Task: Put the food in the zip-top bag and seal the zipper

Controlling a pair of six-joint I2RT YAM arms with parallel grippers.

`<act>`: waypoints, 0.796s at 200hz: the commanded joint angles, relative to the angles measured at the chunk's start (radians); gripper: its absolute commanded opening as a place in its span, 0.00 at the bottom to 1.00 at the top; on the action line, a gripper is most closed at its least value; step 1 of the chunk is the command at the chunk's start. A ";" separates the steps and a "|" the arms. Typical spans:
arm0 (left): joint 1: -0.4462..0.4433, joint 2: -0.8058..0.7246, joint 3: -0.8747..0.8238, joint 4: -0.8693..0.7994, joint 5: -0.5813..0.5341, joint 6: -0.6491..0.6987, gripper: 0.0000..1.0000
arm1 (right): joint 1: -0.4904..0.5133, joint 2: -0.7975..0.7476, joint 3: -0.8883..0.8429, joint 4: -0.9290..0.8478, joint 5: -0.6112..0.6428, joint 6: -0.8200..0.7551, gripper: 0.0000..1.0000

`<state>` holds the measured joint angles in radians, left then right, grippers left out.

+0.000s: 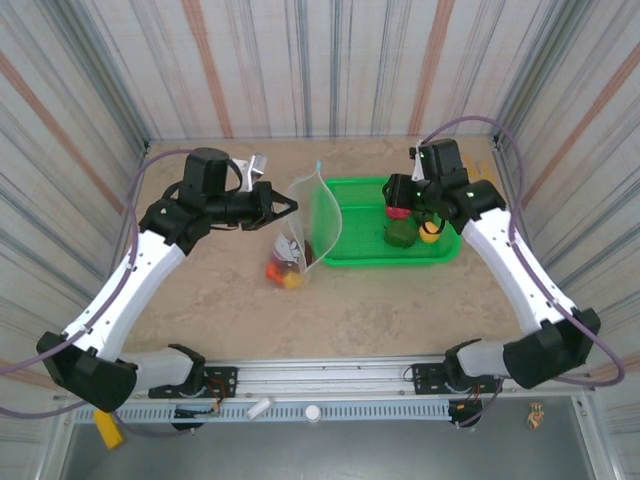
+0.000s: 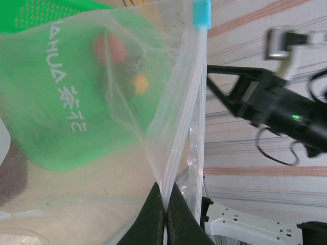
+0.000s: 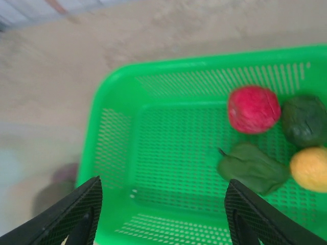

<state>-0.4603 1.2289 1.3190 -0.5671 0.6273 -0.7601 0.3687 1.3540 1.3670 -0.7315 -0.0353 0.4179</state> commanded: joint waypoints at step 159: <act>-0.017 -0.051 -0.119 0.087 0.048 0.044 0.00 | -0.094 0.607 0.144 0.109 0.240 -0.150 0.82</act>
<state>-0.4671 1.1877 1.2095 -0.5102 0.6468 -0.7364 0.2970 1.8950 1.4590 -0.6128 0.1944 0.3069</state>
